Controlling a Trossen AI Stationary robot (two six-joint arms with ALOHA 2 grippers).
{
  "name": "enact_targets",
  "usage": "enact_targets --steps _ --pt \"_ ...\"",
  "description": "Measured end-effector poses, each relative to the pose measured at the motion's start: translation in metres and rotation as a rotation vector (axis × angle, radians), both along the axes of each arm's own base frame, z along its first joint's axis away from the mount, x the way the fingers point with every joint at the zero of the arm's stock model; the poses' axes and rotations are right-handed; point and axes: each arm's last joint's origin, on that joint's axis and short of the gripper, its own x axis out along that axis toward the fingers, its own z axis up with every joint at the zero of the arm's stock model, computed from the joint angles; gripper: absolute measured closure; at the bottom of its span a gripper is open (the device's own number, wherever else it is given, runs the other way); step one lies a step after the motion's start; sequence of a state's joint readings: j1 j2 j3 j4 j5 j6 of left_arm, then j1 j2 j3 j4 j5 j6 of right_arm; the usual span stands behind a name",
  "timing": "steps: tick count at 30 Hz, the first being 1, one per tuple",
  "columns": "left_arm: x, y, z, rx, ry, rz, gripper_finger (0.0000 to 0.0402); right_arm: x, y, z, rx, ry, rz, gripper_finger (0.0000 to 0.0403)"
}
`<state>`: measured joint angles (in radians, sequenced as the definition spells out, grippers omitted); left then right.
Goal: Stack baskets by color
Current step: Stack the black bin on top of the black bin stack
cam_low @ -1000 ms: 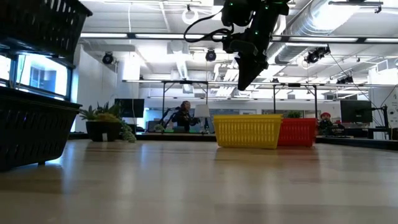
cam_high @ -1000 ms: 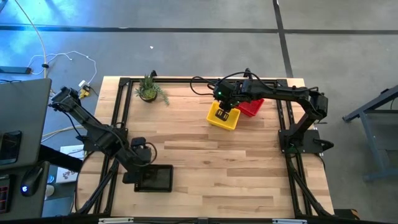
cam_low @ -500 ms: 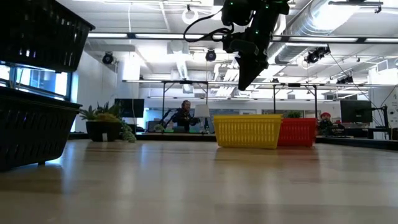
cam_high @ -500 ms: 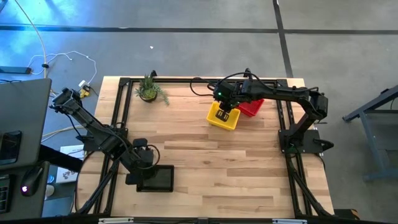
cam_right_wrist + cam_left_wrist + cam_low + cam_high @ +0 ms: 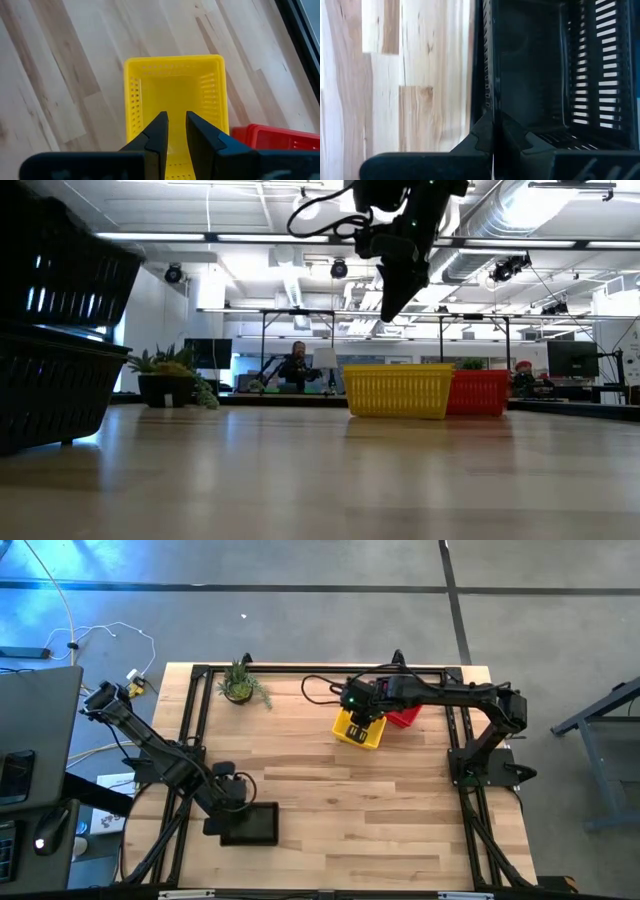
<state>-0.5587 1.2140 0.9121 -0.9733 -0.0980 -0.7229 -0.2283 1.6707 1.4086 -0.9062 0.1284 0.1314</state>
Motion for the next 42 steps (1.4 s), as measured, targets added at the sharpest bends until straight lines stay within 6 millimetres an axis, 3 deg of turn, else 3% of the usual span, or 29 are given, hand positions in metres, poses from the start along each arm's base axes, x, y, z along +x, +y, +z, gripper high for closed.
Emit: enact_targets --steps 13,29,42 --pt "-0.002 0.001 -0.006 0.004 0.015 -0.007 0.0401 0.0 0.0 0.0 -0.019 0.003 -0.009 0.035" --pt "-0.007 0.004 -0.036 -0.001 0.048 -0.026 0.04 0.0 0.0 0.0 -0.019 0.003 -0.01 0.035" --pt "-0.006 0.007 -0.038 0.02 0.036 -0.003 0.0332 0.0 0.0 0.0 -0.016 0.002 -0.01 0.035"
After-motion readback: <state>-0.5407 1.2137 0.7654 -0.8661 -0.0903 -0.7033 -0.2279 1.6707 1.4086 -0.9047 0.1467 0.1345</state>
